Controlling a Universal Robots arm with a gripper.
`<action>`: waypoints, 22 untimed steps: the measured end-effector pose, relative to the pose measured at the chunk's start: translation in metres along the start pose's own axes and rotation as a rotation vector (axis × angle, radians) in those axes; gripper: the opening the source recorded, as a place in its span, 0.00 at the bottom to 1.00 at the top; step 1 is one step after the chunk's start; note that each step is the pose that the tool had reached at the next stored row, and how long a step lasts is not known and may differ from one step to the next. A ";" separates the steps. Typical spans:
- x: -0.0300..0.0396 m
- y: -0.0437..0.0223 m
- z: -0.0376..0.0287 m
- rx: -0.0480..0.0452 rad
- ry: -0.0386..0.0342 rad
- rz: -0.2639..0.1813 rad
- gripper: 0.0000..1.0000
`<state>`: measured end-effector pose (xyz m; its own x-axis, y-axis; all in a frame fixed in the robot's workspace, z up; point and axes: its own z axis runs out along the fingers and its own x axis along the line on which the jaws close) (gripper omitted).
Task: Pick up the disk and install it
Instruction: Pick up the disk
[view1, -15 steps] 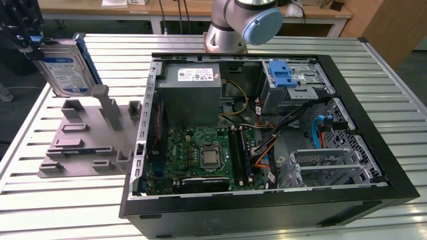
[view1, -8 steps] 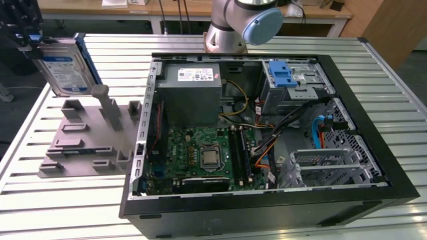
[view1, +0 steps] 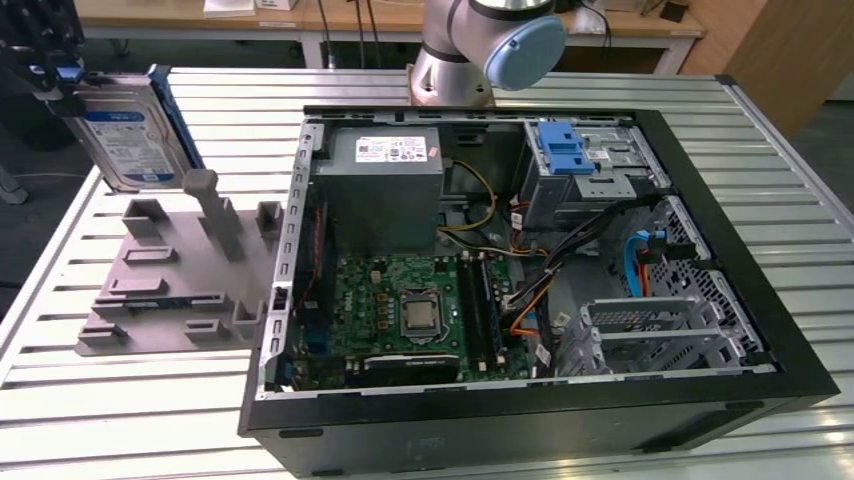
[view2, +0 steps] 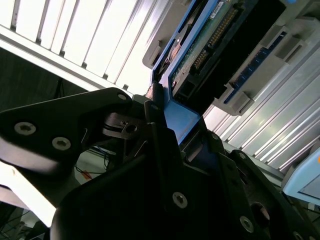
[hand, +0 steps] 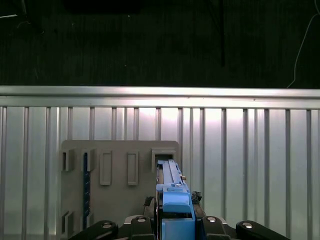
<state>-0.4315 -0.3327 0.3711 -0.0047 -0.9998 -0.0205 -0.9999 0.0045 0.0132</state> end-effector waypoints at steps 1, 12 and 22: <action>0.0000 0.0000 -0.0002 0.0001 0.0000 0.000 0.36; -0.0002 0.0000 -0.0022 0.0001 0.0000 0.000 0.36; -0.0005 0.0001 -0.0051 -0.0001 0.0001 0.000 0.36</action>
<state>-0.4315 -0.3323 0.3763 -0.0047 -0.9998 -0.0204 -0.9999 0.0044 0.0133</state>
